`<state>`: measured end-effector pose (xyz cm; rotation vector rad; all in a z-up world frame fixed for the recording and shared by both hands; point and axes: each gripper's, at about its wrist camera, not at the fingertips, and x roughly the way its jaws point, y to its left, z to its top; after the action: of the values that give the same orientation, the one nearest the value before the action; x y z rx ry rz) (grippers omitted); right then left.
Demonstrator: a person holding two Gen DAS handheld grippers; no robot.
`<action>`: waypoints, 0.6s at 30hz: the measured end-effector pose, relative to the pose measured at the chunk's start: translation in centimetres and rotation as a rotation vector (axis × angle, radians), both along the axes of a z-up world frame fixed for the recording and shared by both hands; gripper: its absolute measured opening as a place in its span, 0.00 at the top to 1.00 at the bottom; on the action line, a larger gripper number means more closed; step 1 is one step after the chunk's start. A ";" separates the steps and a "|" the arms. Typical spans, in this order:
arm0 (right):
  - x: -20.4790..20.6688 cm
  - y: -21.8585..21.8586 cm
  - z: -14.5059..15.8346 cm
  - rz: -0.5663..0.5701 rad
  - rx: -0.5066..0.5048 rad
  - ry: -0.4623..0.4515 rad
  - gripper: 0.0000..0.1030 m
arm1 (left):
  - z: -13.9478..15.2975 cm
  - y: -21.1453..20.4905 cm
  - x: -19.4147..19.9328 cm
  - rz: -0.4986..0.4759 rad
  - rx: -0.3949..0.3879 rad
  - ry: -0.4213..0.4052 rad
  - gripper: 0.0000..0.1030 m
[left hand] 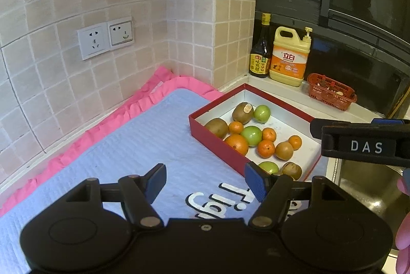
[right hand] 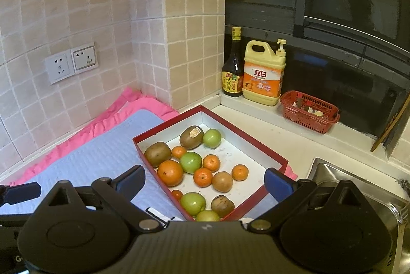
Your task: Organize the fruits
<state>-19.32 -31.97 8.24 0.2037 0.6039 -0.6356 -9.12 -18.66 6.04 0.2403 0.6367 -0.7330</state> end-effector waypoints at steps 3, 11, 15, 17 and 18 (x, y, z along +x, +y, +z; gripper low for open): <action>0.4 0.2 -0.1 0.010 0.000 0.007 0.02 | 0.0 0.1 0.2 0.005 -0.002 0.003 0.22; 1.4 0.2 -0.3 0.027 0.007 0.014 0.02 | -0.1 0.1 0.8 0.015 0.000 0.012 0.22; 1.9 0.2 -0.5 0.032 0.011 0.021 0.02 | -0.4 0.0 1.2 0.018 0.005 0.017 0.22; 2.3 0.2 -0.7 0.036 0.014 0.026 0.02 | -0.5 -0.1 1.3 0.021 0.006 0.018 0.22; 2.5 0.2 -0.7 0.038 0.015 0.028 0.02 | -0.6 -0.1 1.4 0.023 0.007 0.016 0.22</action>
<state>-16.87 -31.76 7.52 0.1967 0.6384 -0.5983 -7.70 -18.76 5.48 0.2329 0.6566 -0.7114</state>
